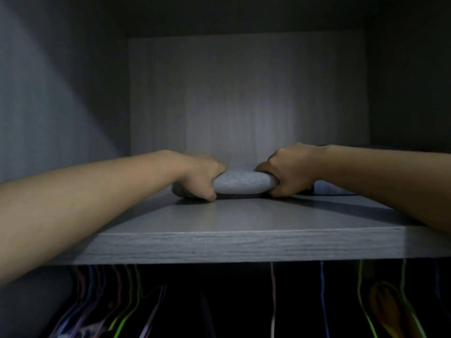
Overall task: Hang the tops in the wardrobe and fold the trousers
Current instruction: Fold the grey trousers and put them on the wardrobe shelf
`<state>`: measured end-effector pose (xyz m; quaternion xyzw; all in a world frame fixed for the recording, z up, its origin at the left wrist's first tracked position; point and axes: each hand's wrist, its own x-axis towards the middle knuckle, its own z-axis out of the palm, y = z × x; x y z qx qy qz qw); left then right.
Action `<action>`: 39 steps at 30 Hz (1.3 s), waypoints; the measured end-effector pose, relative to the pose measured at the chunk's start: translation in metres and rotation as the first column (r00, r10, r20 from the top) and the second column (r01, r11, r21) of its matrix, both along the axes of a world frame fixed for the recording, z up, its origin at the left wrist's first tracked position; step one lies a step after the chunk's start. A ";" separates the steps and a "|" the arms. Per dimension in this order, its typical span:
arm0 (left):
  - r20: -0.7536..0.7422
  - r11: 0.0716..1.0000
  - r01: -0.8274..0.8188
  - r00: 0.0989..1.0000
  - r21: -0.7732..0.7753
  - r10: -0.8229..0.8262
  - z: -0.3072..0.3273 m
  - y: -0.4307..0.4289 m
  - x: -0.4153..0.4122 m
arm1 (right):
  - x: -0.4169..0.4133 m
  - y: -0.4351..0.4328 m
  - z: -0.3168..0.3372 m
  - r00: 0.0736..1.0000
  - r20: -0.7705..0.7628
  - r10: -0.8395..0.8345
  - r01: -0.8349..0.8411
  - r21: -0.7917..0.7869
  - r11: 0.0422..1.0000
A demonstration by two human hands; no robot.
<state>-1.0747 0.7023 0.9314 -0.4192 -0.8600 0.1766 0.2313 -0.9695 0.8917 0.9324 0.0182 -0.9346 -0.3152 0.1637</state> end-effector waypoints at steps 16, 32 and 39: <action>0.234 0.995 -0.032 0.972 0.093 0.009 0.001 -0.014 0.044 | 0.062 0.008 0.007 0.979 0.118 -0.168 0.206 -0.549 0.810; -0.187 0.847 0.192 0.976 0.496 -0.112 -0.027 -0.041 0.097 | 0.167 -0.026 -0.061 0.793 -0.546 -0.269 -0.064 -0.515 0.855; -0.364 0.505 0.471 0.881 0.723 -0.301 -0.111 -0.059 0.206 | 0.298 -0.061 -0.157 0.750 -0.582 -0.313 0.116 -0.349 0.930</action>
